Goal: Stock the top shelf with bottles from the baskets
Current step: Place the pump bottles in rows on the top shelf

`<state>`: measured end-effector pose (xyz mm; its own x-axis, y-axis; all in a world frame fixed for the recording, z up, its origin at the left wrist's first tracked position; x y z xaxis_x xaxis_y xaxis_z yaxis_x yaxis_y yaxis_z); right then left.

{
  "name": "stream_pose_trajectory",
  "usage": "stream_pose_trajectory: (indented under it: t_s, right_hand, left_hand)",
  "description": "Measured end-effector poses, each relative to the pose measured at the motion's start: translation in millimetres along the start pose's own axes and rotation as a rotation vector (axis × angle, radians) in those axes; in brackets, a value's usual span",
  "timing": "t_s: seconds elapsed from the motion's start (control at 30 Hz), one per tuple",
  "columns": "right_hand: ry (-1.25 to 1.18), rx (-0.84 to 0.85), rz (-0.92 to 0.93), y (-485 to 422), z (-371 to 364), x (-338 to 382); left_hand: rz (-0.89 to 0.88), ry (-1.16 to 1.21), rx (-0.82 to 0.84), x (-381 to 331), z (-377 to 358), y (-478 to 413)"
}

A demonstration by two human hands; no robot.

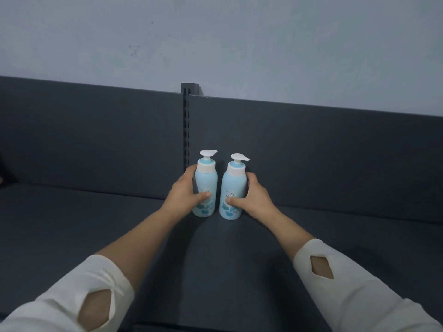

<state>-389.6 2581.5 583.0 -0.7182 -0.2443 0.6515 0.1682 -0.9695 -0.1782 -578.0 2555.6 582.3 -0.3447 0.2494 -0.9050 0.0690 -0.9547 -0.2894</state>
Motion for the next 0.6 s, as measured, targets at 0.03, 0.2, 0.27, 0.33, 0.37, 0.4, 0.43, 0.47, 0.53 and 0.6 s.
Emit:
stream_pose_trajectory:
  t_s: [0.03,0.2,0.27,0.33,0.37,0.4,0.43,0.47,0.53,0.6]
  right_hand:
    - [0.008,0.008,0.0,0,1,0]
    - [0.029,0.035,0.001,-1,0,-1]
    - [0.03,0.04,-0.006,0,-1,-1]
    - [0.033,0.054,-0.009,2,-3,-2]
    - [0.043,0.064,-0.011,4,-5,-3]
    - [0.066,0.07,-0.013,7,-6,-4]
    - [0.101,0.065,-0.015,9,-6,-6]
    - [0.146,0.049,-0.028,12,-6,-8]
    - [0.24,-0.02,-0.072,18,-2,-11]
    - [0.334,-0.118,-0.101,27,7,-9]
  left_hand:
    - [0.0,0.009,-0.001,0,-2,0]
    - [0.005,0.026,0.007,4,-5,0]
    - [0.011,0.026,0.001,5,-5,0]
    - [0.018,0.013,-0.003,6,-5,0]
    - [0.015,-0.002,-0.009,6,-4,1]
    - [0.011,-0.022,-0.025,7,-3,3]
    - [0.009,-0.049,-0.051,7,0,5]
    - [0.01,-0.081,-0.084,8,3,8]
    - [-0.005,-0.174,-0.136,5,10,17]
    - [-0.047,-0.283,-0.15,-3,17,27]
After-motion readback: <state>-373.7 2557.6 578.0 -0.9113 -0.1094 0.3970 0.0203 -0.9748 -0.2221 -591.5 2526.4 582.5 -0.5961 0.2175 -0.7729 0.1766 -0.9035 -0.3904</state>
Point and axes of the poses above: each hand's wrist, its own y-axis away from the middle knuckle, its own z-axis out of the back of the hand, x = y × z, the point moved 5 cm from there along -y, towards the middle knuckle, and after that the axes turned 13 degrees about y, right-handed, at the moved point
